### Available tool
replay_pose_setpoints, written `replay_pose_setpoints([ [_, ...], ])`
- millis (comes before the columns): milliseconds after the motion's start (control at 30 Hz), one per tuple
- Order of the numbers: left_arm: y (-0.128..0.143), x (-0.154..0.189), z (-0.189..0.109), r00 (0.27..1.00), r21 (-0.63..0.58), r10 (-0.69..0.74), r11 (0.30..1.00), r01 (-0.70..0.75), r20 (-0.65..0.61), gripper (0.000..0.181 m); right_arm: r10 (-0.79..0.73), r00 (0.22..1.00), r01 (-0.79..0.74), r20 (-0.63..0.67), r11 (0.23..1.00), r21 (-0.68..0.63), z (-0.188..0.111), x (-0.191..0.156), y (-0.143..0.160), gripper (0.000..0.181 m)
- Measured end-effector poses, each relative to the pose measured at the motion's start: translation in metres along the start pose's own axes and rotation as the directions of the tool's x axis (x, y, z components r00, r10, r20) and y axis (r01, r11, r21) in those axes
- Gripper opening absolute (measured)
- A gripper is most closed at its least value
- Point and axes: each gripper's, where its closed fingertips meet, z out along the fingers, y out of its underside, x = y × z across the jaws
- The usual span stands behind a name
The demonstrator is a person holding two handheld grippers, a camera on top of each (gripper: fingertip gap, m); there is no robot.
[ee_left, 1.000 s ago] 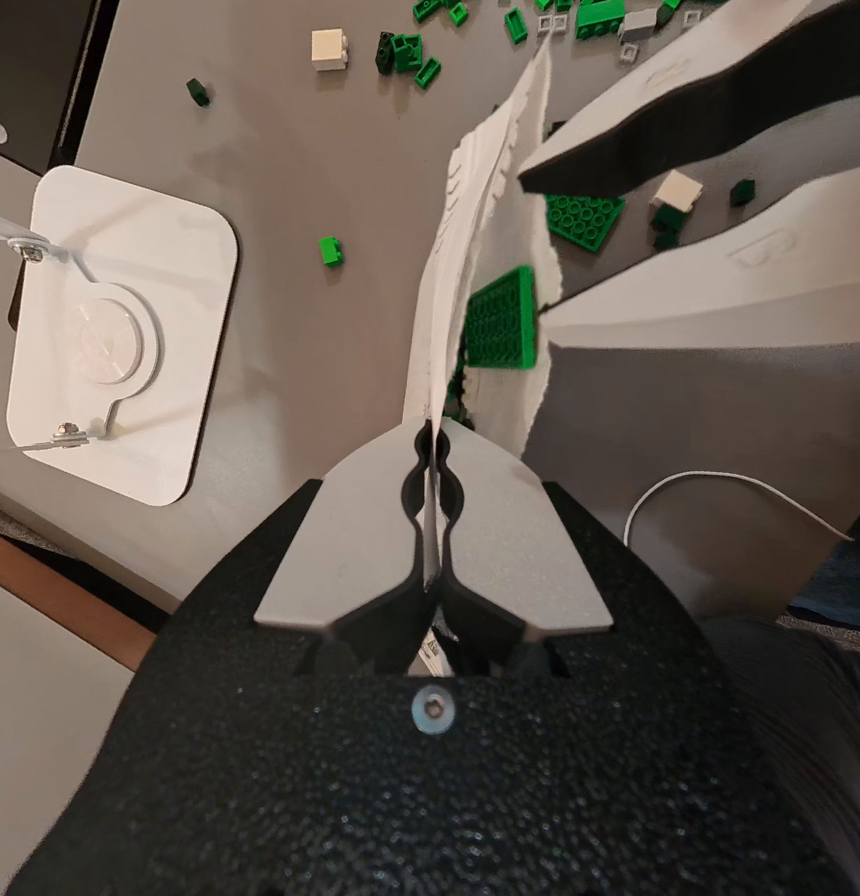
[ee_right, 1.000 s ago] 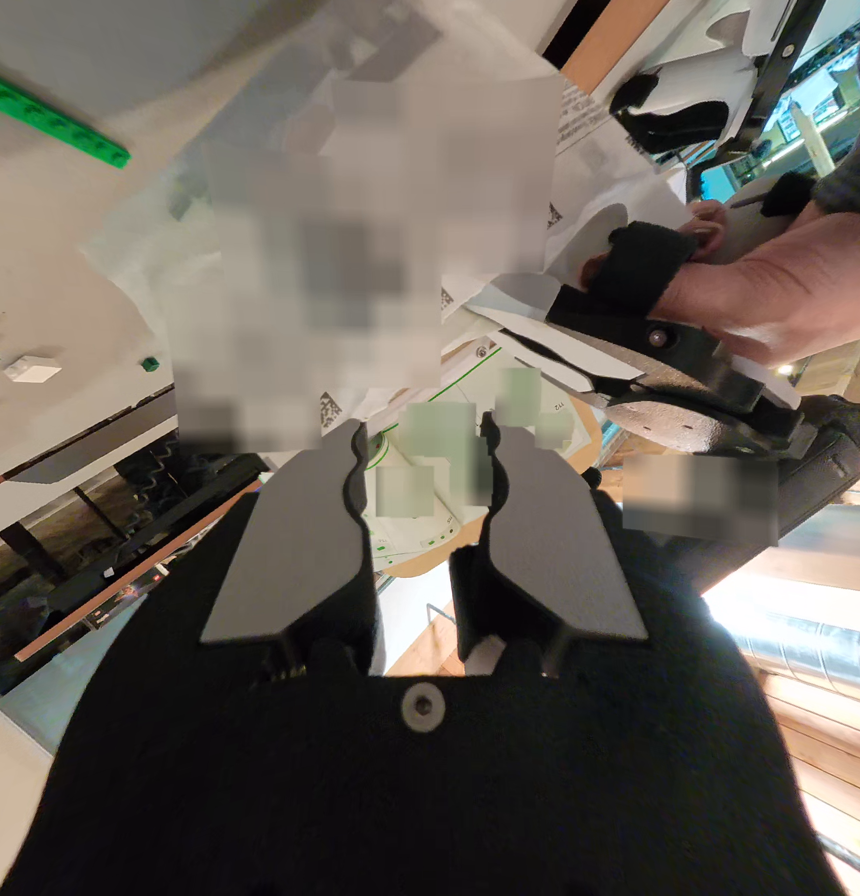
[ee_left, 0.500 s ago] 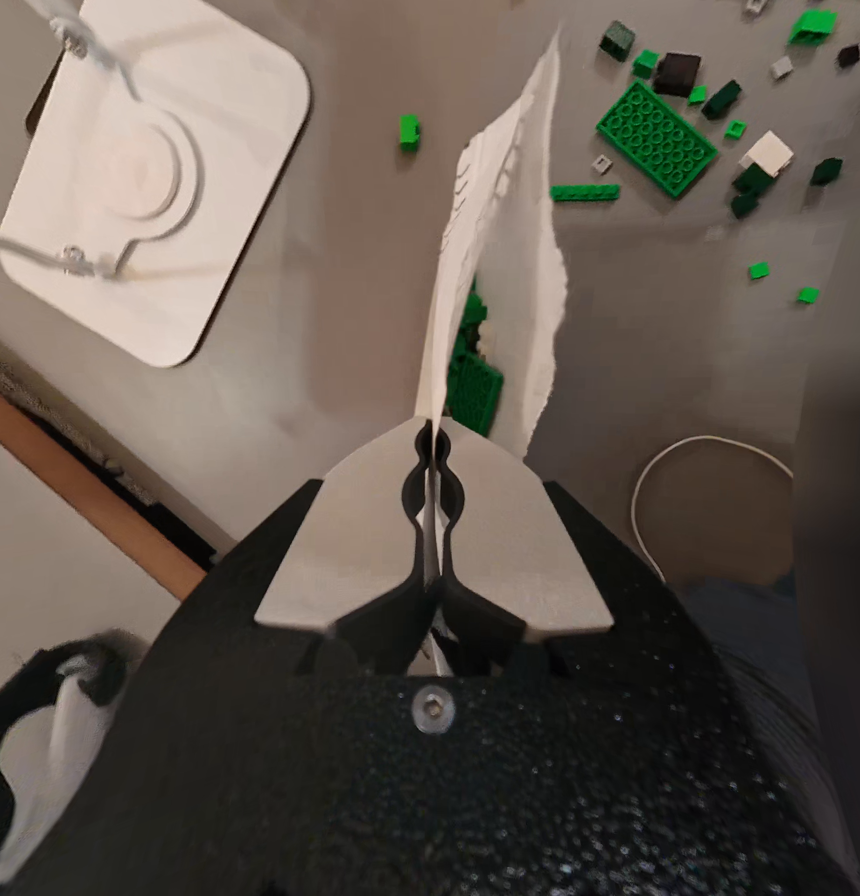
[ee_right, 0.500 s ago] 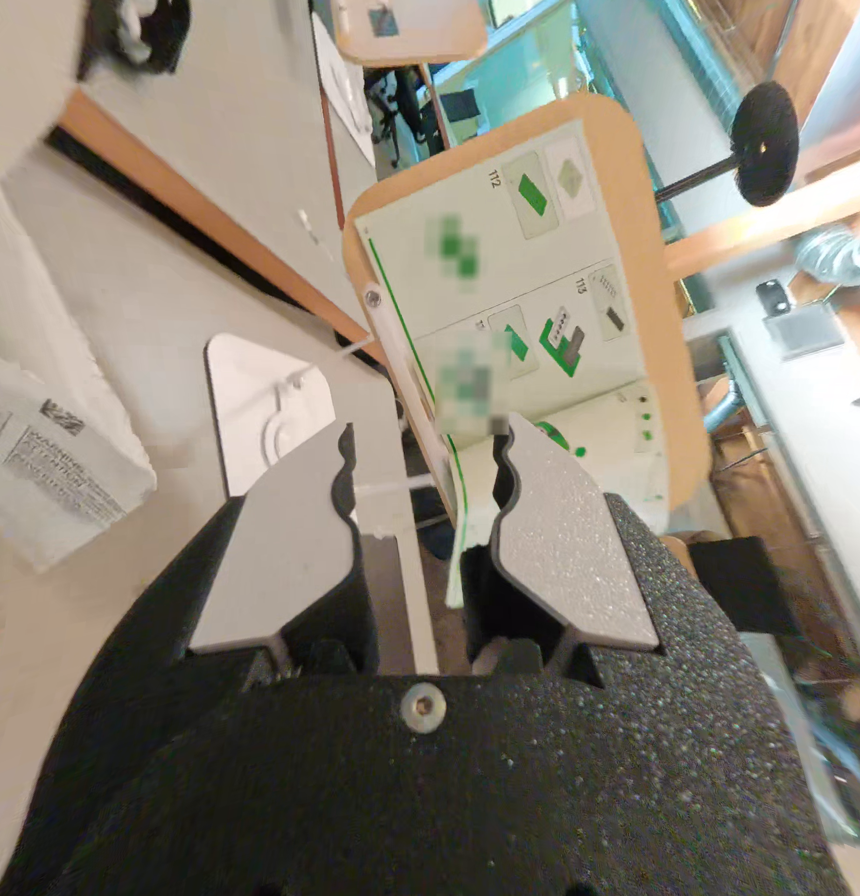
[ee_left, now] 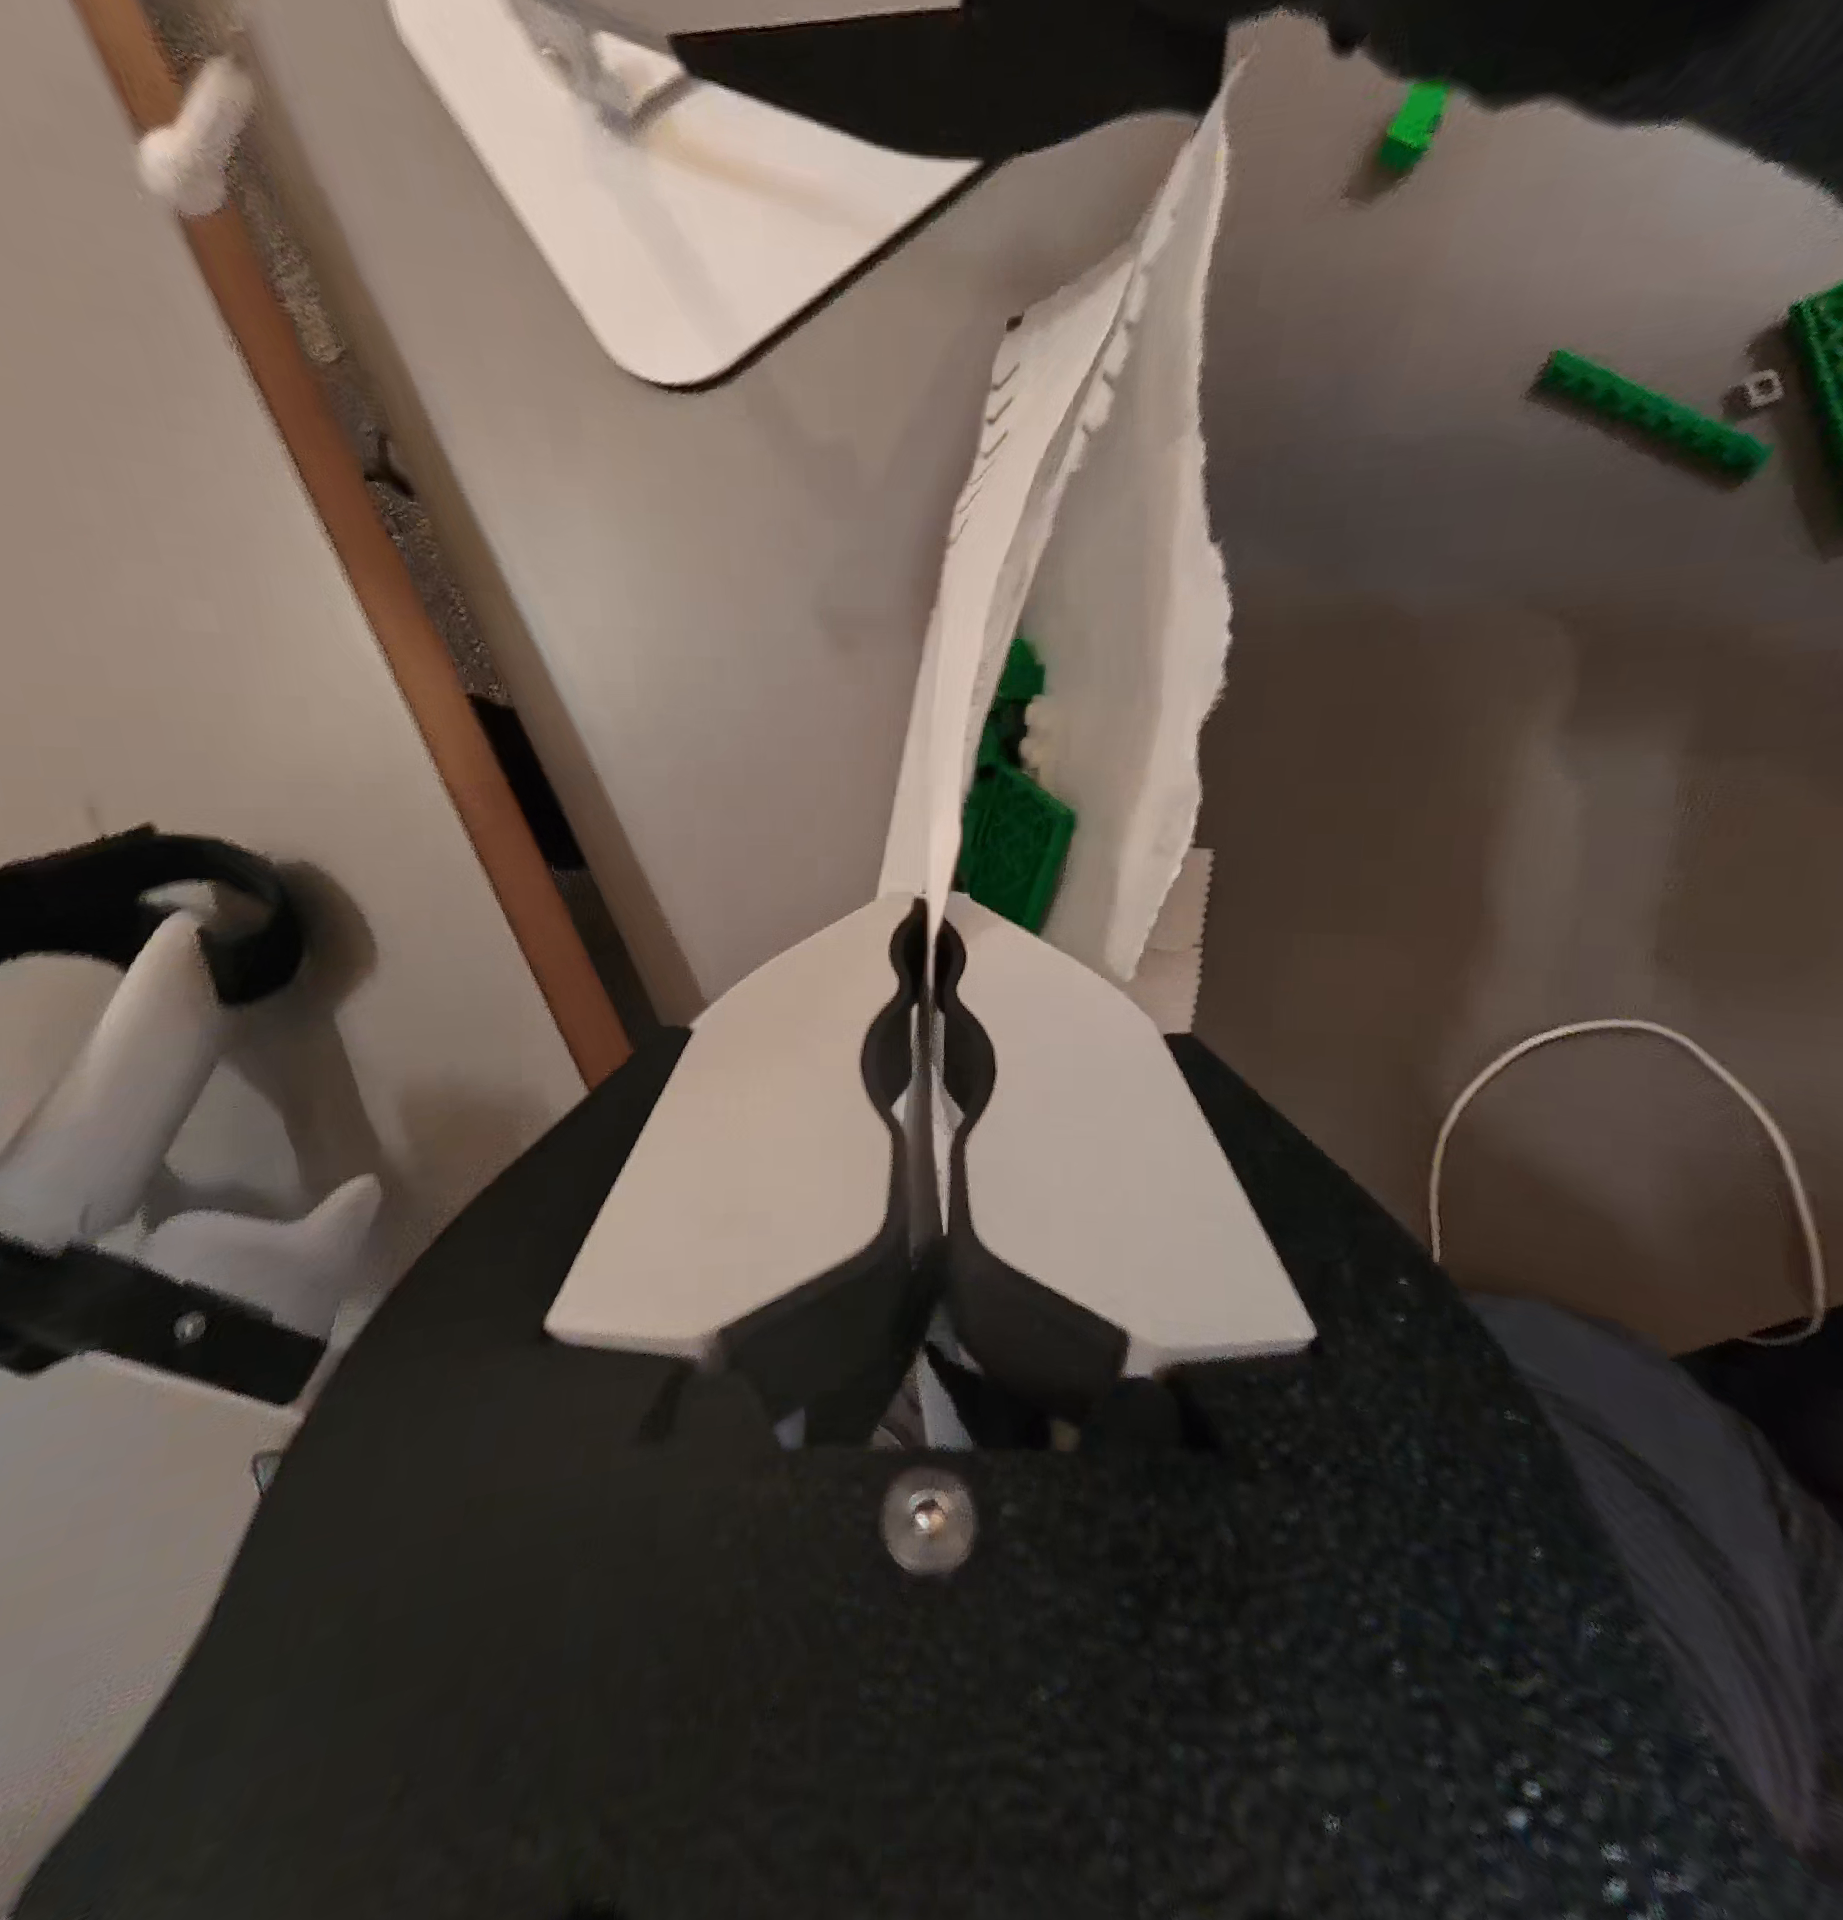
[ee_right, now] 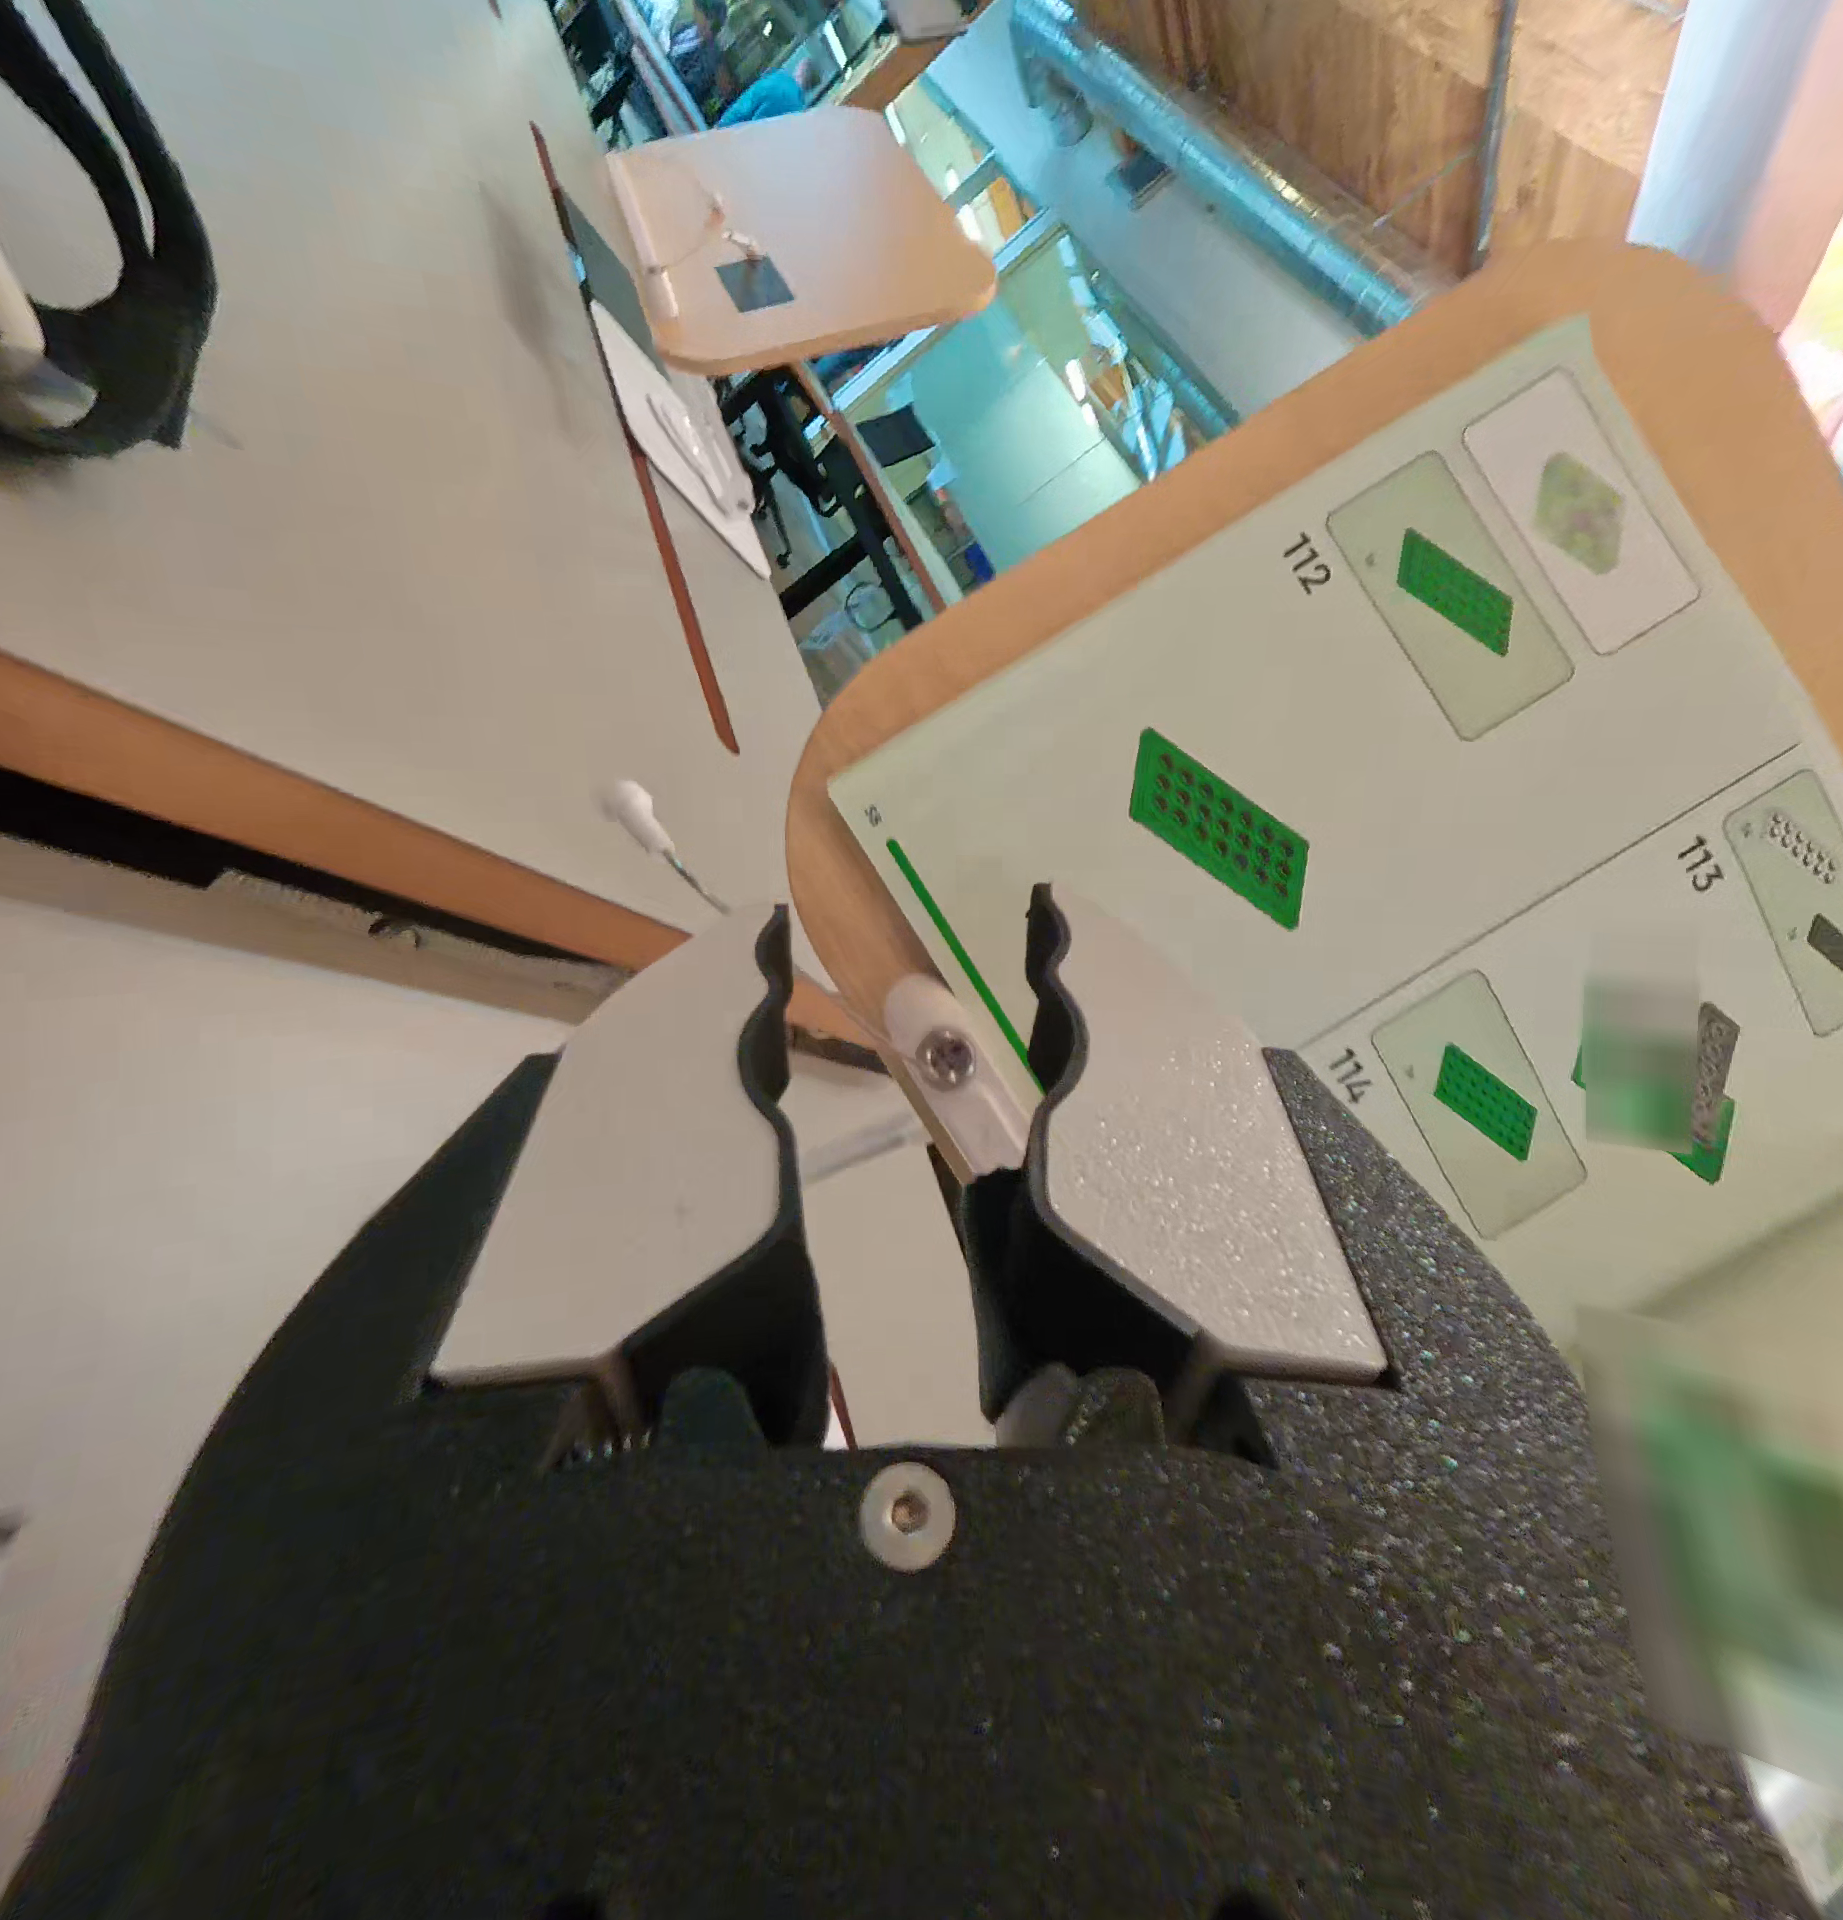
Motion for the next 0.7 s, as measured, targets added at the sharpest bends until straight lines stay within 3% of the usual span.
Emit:
replay_pose_setpoints([
  [133,0.004,-0.011,-0.010,0.997,0.053,-0.070,0.996,0.068,0.028,0.000,0.009,0.999,-0.007,-0.032,0.999,0.040,0.008,0.000,-0.011,0.038],
  [500,0.006,-0.014,-0.016,0.994,0.083,-0.103,0.992,0.100,0.032,0.000,-0.210,0.977,0.210,-0.017,0.978,-0.017,0.024,-0.001,-0.018,0.037],
  [700,0.008,-0.013,-0.014,0.994,0.071,-0.104,0.992,0.102,0.023,0.000,-0.258,0.966,0.257,-0.010,0.965,-0.052,0.028,0.000,-0.018,0.037],
])
